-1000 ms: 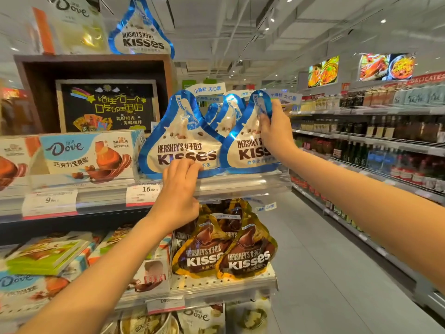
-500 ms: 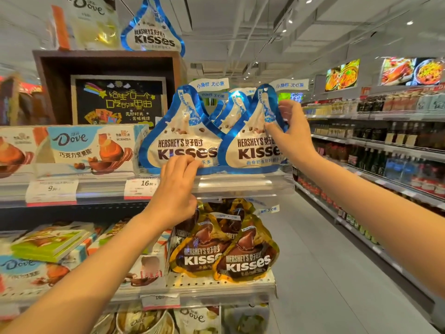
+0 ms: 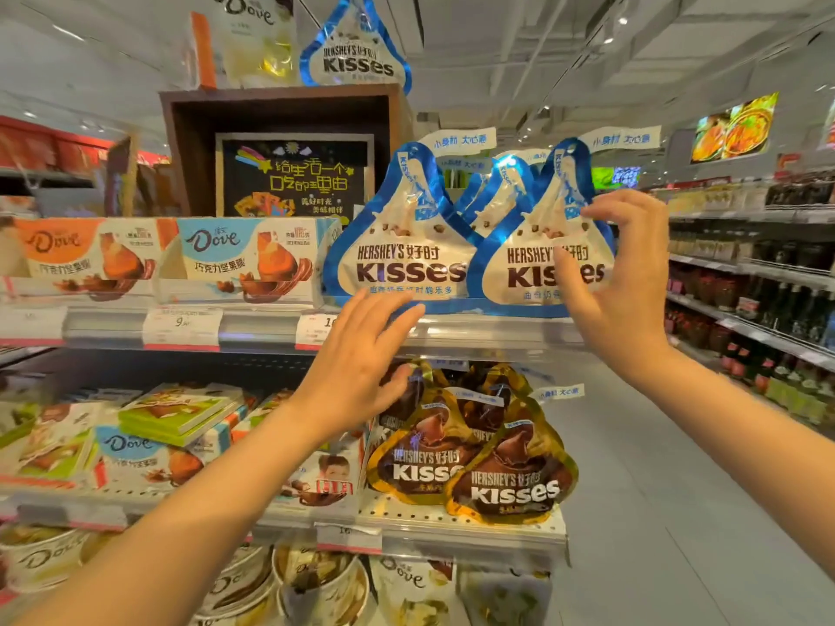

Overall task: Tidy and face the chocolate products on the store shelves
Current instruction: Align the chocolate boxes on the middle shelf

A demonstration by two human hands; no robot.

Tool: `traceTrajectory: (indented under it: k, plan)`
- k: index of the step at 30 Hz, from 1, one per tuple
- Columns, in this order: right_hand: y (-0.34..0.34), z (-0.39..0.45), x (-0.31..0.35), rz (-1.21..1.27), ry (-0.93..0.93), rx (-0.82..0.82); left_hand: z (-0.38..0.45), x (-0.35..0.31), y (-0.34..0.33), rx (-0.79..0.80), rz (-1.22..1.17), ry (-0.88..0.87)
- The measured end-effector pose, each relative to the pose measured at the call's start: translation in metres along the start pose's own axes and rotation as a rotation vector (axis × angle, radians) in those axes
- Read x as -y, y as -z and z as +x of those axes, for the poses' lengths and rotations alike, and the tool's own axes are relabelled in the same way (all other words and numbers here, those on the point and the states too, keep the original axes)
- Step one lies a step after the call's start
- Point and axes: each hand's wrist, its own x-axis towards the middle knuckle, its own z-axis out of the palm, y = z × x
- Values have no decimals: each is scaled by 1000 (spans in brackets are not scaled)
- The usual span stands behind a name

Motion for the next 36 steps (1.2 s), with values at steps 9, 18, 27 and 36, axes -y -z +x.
traceTrajectory:
  k: [9,18,27,36]
  plan:
    - [-59,-69,67,188,472,590,-99,56,21,133,56,100]
    - [-154,-124,112,-73,-379,1063,-129,109,-6,535,-373,804]
    - [-211,-128,131,11,-1213,1073,-123,127,-23,603,-556,760]
    - [-221,-119,142,53,-1447,870,-122,141,-21,643,-680,705]
